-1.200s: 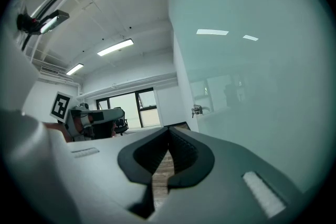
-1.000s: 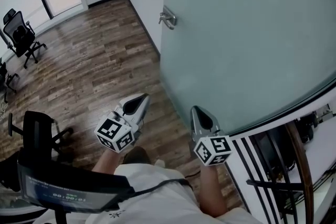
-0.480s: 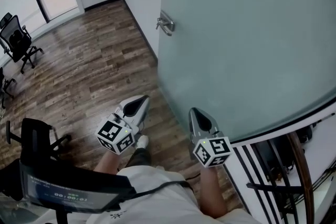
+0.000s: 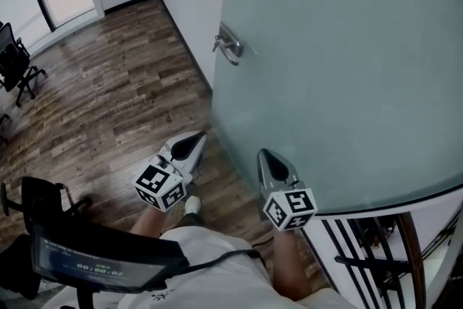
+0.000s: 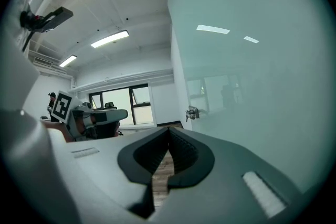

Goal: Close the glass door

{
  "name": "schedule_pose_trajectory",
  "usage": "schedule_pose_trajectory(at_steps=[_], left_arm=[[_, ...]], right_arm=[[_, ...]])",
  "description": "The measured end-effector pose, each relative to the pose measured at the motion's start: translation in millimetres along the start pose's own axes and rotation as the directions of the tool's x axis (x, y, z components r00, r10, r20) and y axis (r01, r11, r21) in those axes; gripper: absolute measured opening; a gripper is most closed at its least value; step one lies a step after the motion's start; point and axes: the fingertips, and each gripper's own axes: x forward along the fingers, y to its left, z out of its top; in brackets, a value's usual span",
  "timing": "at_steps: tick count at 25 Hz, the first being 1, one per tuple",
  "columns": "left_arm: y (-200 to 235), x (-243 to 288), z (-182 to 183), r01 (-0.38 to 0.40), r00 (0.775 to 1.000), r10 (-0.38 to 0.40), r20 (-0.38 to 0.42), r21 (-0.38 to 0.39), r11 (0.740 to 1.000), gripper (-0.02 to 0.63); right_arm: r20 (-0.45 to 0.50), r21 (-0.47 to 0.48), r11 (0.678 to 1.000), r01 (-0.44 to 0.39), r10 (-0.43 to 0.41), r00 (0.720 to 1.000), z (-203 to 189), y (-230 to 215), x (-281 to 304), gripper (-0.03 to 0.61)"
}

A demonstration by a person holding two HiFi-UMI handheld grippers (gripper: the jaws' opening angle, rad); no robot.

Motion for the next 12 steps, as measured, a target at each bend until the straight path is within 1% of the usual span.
schedule_pose_trajectory(at_steps=[3, 12], left_arm=[[33, 15, 6, 0.012, 1.000, -0.012, -0.004, -0.004, 1.000, 0.000], [107, 51, 8, 0.051, 0.999, -0.051, -0.016, -0.020, 0.999, 0.000]], right_arm=[[-0.009, -0.003, 1.000, 0.010, -0.011, 1.000, 6, -3, 36, 0.009], [-0.032, -0.005, 0.999, 0.044, -0.044, 0.998, 8, -11, 113, 0.009]])
